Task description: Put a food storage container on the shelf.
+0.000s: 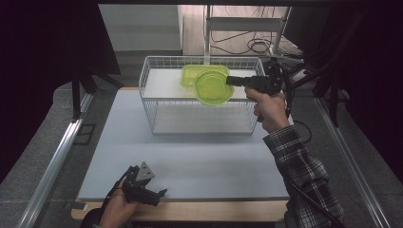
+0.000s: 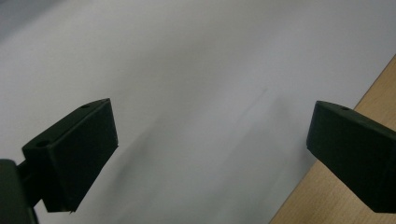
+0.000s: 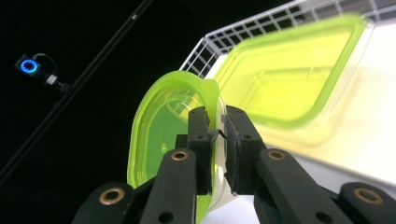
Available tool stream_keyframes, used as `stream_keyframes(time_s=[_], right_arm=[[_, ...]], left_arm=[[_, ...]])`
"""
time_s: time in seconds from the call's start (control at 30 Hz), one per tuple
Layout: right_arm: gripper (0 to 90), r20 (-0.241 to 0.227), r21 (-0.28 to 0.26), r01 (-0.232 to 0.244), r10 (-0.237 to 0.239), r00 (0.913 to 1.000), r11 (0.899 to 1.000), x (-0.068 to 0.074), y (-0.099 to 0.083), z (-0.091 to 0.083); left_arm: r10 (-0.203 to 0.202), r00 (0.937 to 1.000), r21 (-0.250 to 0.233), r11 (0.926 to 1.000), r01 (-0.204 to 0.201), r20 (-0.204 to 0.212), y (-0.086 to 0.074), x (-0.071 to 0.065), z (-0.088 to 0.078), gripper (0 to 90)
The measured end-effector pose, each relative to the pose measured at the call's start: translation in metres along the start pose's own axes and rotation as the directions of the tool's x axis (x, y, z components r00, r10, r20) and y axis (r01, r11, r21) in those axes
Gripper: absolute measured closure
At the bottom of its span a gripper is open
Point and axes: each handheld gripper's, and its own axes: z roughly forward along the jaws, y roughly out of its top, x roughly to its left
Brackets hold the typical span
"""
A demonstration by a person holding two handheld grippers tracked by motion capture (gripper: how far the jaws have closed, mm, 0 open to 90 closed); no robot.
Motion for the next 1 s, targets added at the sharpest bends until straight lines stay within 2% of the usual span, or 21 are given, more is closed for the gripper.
stream_keyframes(time_s=[0.5, 0.8, 1.0], right_arm=[[81.1, 0.072, -0.062, 0.009, -0.005, 0.9974, 0.998, 0.005, 0.030, 0.023], [81.1, 0.142, -0.087, 0.019, -0.006, 0.9899, 0.996, 0.005, 0.044, 0.041], [81.0, 0.148, -0.092, -0.005, 0.018, 0.9889, 0.996, -0.002, 0.046, 0.048]], left_arm=[[0.017, 0.9998, 0.007, 0.9998, -0.017, -0.007, 0.000, -0.001, 0.000, 2.1], [0.031, 0.9995, 0.010, 0.9995, -0.030, -0.012, 0.000, -0.002, 0.000, 2.2], [0.038, 0.9992, 0.013, 0.9992, -0.038, -0.014, 0.000, -0.002, 0.000, 2.2]])
